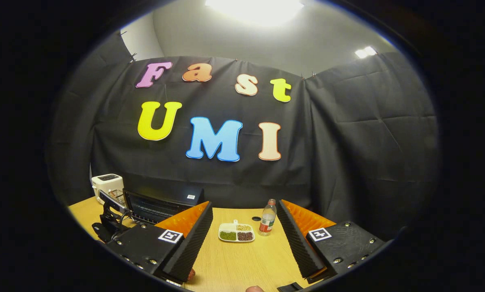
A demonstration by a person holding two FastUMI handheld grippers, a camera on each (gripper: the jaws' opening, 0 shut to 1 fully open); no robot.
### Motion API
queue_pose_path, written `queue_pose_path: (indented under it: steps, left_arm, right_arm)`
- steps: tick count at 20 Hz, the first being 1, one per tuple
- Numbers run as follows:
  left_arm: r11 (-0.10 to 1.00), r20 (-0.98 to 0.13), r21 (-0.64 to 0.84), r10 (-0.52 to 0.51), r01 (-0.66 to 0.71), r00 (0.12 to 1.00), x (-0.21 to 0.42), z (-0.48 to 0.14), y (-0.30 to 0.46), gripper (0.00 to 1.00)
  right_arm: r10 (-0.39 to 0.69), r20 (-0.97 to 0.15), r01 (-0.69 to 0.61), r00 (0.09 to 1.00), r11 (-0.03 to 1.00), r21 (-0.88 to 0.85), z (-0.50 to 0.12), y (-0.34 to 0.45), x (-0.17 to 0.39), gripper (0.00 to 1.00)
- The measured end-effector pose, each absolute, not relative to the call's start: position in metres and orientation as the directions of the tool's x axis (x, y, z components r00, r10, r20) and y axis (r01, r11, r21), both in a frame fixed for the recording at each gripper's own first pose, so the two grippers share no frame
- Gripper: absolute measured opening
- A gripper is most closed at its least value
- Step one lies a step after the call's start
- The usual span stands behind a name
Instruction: Open the electric oven with the left hand, put the food in, and close the electric oven.
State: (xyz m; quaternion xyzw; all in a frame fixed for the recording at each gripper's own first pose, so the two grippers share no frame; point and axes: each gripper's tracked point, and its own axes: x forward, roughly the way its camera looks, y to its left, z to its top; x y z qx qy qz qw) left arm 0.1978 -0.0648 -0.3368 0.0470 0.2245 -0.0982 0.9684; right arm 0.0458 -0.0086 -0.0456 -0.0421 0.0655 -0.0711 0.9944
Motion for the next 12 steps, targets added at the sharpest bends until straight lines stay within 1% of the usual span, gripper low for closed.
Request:
queue_pose_path:
  steps: [5,6,7,8,9,12]
  left_arm:
    - [0.979,-0.447,0.055,-0.152,0.197,0.882,0.182,-0.333,-0.059,0.97]
    - [0.98,-0.446,0.057,-0.144,0.188,0.884,0.178,-0.33,-0.058,1.0]
    - [0.982,-0.438,0.058,-0.136,0.179,0.889,0.175,-0.323,-0.054,1.0]
    - [0.984,-0.424,0.056,-0.13,0.169,0.896,0.171,-0.312,-0.051,1.0]
    - [0.986,-0.404,0.052,-0.126,0.16,0.906,0.169,-0.299,-0.048,0.97]
    - [0.99,-0.321,0.052,-0.111,0.135,0.941,0.163,-0.247,-0.04,0.97]
  right_arm:
    - [-0.104,-0.125,0.094,0.987,0.992,-0.08,-0.047,-0.003,0.049,0.97]
    - [-0.092,-0.124,0.083,0.988,0.994,-0.073,-0.047,-0.001,0.05,0.97]
    - [-0.078,-0.124,0.07,0.989,0.995,-0.065,-0.048,0.001,0.052,0.97]
    - [-0.061,-0.124,0.054,0.99,0.997,-0.058,-0.048,0.004,0.054,0.97]
    - [-0.043,-0.125,0.037,0.991,0.998,-0.051,-0.049,0.008,0.055,0.97]
    - [0.009,-0.135,-0.015,0.991,0.999,-0.042,-0.056,0.016,0.061,0.97]
